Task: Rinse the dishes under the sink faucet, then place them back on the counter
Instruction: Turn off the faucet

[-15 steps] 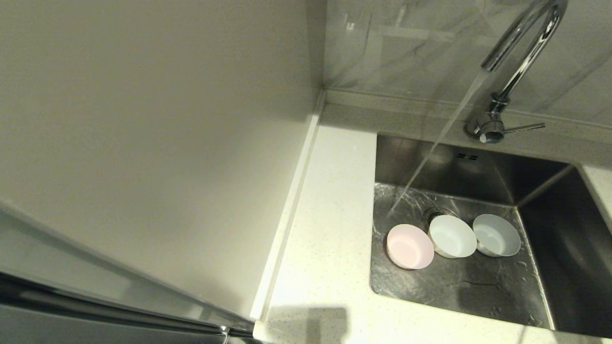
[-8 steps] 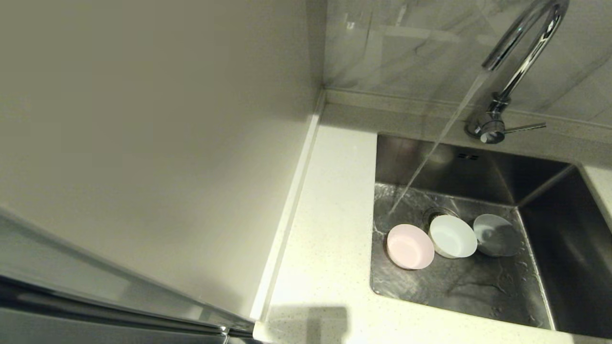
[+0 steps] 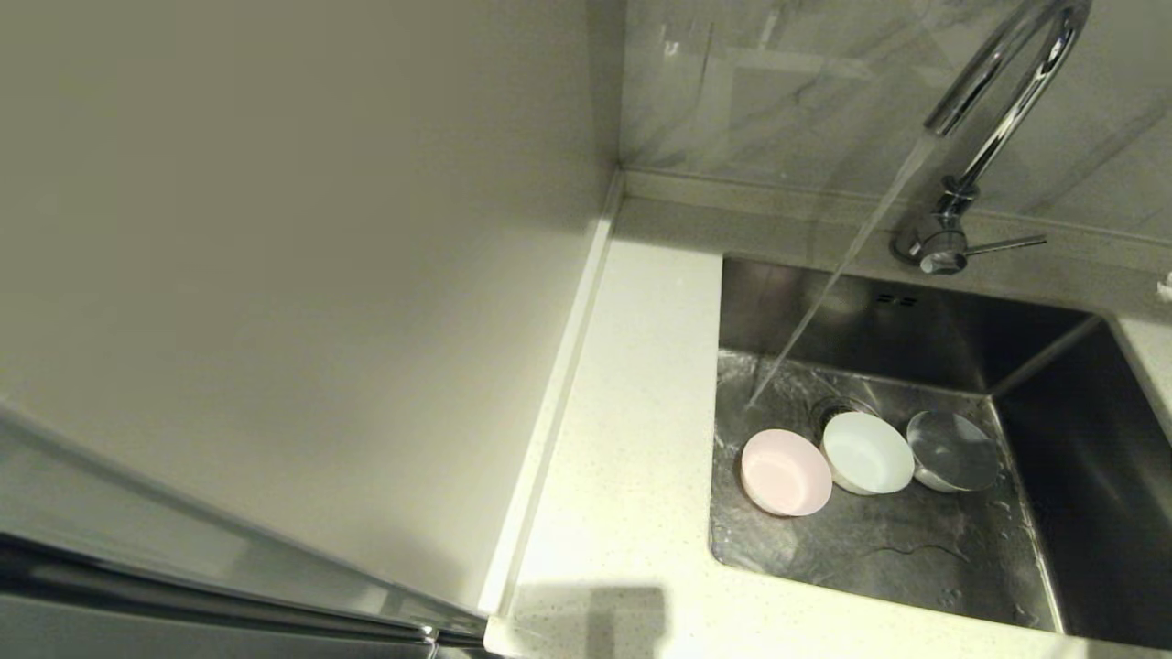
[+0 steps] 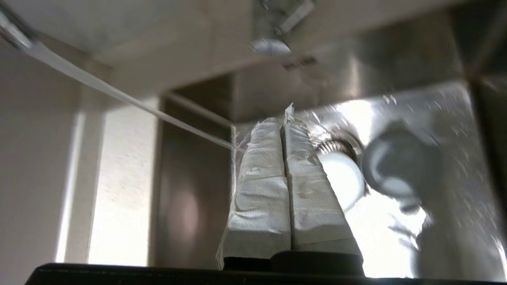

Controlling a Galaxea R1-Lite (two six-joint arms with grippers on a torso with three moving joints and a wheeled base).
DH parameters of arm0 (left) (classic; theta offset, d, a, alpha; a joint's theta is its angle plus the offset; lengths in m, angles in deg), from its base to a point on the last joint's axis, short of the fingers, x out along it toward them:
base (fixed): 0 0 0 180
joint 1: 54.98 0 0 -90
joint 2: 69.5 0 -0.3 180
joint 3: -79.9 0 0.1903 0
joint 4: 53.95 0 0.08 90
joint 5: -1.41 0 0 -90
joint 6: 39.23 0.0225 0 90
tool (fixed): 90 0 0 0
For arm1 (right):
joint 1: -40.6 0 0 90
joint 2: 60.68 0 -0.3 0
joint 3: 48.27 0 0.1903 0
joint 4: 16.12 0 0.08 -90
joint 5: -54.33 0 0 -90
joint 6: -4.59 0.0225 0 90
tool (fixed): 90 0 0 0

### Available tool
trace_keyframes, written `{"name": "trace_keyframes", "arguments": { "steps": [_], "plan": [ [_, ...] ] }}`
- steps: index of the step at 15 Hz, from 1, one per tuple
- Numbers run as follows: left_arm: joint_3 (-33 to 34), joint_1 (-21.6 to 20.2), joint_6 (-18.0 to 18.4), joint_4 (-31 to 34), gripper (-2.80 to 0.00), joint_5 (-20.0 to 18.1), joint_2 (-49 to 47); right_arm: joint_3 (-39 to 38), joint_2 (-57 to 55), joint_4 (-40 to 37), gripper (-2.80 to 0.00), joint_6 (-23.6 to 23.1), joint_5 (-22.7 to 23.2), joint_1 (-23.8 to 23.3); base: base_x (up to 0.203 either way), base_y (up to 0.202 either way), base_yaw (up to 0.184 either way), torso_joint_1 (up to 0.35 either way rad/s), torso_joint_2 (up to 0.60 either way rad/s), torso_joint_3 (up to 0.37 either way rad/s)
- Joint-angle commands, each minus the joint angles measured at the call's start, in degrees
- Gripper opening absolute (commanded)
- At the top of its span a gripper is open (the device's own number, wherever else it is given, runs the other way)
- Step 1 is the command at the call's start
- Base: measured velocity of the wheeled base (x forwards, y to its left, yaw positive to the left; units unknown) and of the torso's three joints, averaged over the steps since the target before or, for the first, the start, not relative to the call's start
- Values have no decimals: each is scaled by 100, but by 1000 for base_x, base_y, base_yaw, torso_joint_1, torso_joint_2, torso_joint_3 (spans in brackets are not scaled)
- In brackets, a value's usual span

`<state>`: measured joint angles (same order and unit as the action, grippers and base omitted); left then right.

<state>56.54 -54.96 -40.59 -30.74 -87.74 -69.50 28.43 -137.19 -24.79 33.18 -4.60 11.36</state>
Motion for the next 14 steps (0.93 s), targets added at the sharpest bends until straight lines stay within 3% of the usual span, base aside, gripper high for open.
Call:
{"name": "trace_keyframes", "arguments": {
  "steps": [1, 3, 6, 10, 14],
  "plan": [
    [0, -2, 3, -2, -280, 3, 18, 39, -421, 347, -280, 47, 92, -43, 0, 0, 0, 0, 0, 0],
    [0, -2, -1, -2, -280, 3, 24, 183, -857, 627, -280, 216, 120, -39, 0, 0, 0, 0, 0, 0],
    [0, -2, -4, -2, -280, 3, 18, 428, -1514, 1087, -280, 1169, 206, -48, 0, 0, 0, 0, 0, 0],
    [0, -2, 1, -2, -280, 7, 18, 464, -2217, 2129, -280, 2822, 1170, -47, 0, 0, 0, 0, 0, 0],
    [0, -2, -4, -2, -280, 3, 18, 645, -2803, 2746, -280, 3571, 1398, -39, 0, 0, 0, 0, 0, 0]
  ]
}}
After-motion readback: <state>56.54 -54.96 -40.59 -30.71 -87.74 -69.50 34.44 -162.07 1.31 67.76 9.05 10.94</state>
